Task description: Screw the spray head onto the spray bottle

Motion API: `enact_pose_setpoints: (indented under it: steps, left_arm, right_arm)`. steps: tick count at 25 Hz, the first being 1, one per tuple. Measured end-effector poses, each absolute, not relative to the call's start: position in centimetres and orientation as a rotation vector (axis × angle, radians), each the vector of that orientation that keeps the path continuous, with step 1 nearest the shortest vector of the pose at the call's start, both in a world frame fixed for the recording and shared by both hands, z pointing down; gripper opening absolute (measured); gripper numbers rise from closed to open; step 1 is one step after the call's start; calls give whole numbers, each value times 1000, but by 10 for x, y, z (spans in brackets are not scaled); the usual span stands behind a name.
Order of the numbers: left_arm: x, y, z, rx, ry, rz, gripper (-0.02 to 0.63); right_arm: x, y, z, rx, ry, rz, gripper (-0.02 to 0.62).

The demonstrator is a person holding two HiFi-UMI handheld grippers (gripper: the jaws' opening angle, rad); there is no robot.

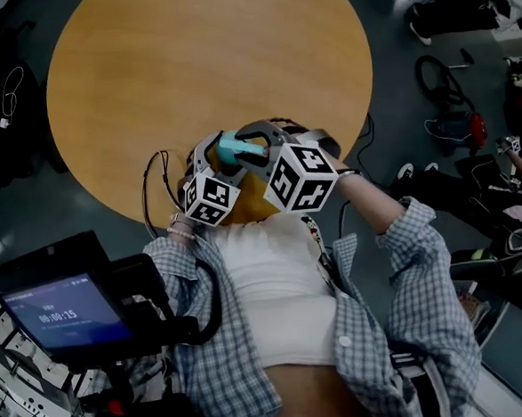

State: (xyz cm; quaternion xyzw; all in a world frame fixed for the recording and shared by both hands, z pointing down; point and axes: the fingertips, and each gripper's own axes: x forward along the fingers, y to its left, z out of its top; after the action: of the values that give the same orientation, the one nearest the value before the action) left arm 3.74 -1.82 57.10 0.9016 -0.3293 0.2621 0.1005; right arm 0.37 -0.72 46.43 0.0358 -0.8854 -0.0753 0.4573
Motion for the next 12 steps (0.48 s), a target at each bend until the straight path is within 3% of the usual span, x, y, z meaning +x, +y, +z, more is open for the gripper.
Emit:
enact_pose_setpoints:
  steps: [7,12]
  left_arm:
    - [41,-23,567,2660,-1015,777,388]
    - [43,-24,568,2657,-1033,784,390]
  right_arm:
    - [16,-22,460,785,-2140,348,126]
    - [20,-23,463,1029,-2117,491,126]
